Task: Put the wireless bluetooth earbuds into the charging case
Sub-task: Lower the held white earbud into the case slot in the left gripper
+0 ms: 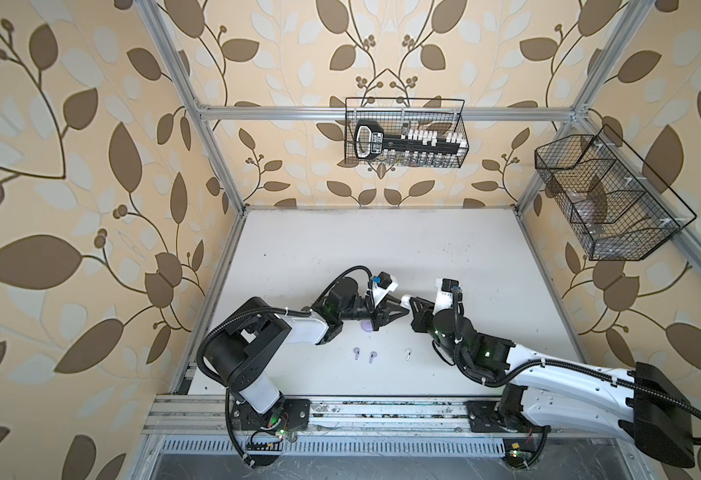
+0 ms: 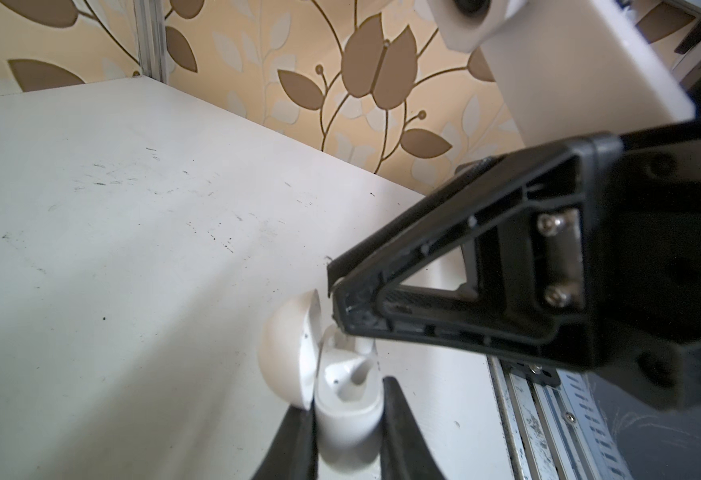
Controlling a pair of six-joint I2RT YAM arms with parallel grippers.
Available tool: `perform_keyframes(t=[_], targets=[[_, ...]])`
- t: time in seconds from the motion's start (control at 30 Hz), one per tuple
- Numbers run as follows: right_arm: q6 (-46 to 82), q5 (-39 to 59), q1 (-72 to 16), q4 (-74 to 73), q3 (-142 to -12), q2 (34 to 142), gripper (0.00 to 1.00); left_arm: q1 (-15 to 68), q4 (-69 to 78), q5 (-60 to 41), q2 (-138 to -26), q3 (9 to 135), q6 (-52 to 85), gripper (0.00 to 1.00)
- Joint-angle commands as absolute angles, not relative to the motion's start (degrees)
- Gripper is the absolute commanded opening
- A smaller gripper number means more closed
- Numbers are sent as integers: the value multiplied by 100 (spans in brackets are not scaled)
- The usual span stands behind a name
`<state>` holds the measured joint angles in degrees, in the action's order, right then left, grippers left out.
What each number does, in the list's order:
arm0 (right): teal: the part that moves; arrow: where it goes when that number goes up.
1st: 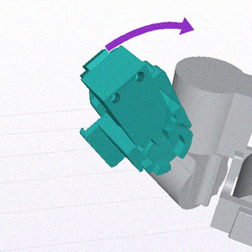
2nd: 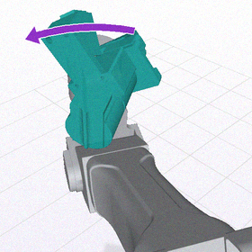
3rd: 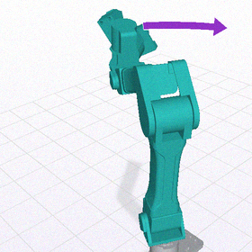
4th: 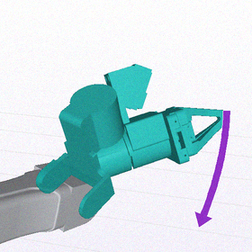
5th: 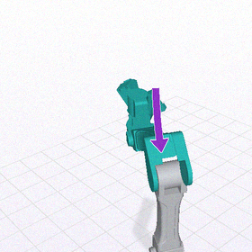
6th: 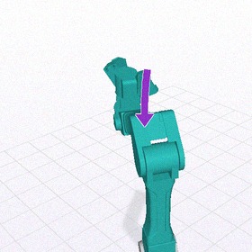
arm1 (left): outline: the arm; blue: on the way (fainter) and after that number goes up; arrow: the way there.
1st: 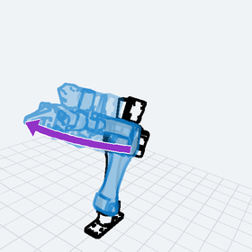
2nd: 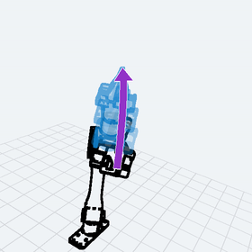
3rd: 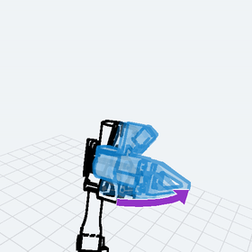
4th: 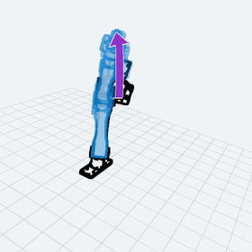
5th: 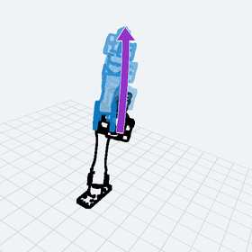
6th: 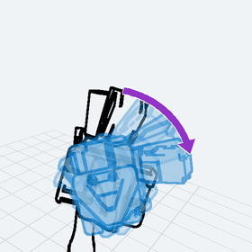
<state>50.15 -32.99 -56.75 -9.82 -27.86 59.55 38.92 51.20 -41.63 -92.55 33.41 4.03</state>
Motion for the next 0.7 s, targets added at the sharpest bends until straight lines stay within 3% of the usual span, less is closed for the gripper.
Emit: perform_keyframes(t=[0.0, 0.67], targets=[[5133, -3296, -5733, -868, -2645, 5933, 12, 3753, 5467, -4126, -9159, 3479, 325, 0], [5265, -3028, -5763, -826, -2672, 6131, 13, 3744, 5416, -4122, -9141, 3469, 171, 0]])
